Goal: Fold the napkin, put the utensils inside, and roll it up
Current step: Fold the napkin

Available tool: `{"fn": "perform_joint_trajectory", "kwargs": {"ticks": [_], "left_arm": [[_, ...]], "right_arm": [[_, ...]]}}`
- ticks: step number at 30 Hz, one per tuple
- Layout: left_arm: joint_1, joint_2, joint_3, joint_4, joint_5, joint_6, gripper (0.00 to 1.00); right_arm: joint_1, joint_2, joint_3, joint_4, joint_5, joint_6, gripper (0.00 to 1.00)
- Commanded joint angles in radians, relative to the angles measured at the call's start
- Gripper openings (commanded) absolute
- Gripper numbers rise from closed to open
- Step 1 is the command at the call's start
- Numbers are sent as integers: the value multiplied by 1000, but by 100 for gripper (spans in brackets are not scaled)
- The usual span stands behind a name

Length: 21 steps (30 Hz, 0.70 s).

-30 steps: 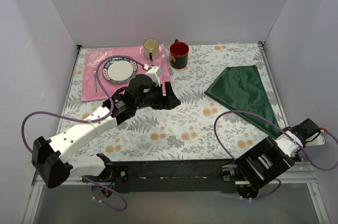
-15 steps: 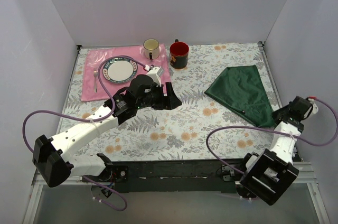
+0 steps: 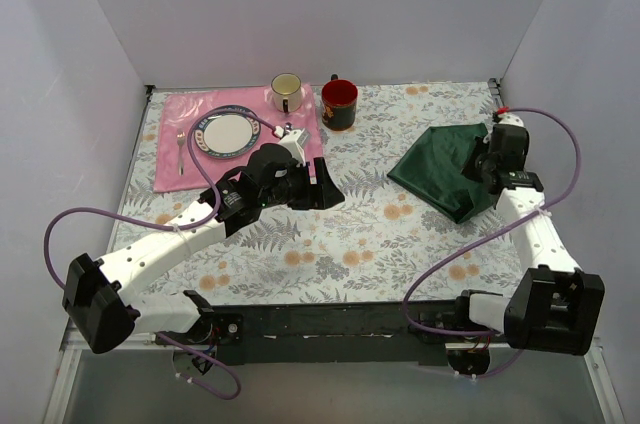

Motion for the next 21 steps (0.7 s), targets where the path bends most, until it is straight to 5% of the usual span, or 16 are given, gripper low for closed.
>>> {"fn": "perform_joint_trajectory", "kwargs": {"ticks": [1,21], "left_arm": [[0,-24,-12,13,-4,-7,66],[0,-3,-6,21,0,-35,67]], "right_arm": [[82,37,54,32,-39,-98,1],[237,217,192,64,-59,-162,1]]}}
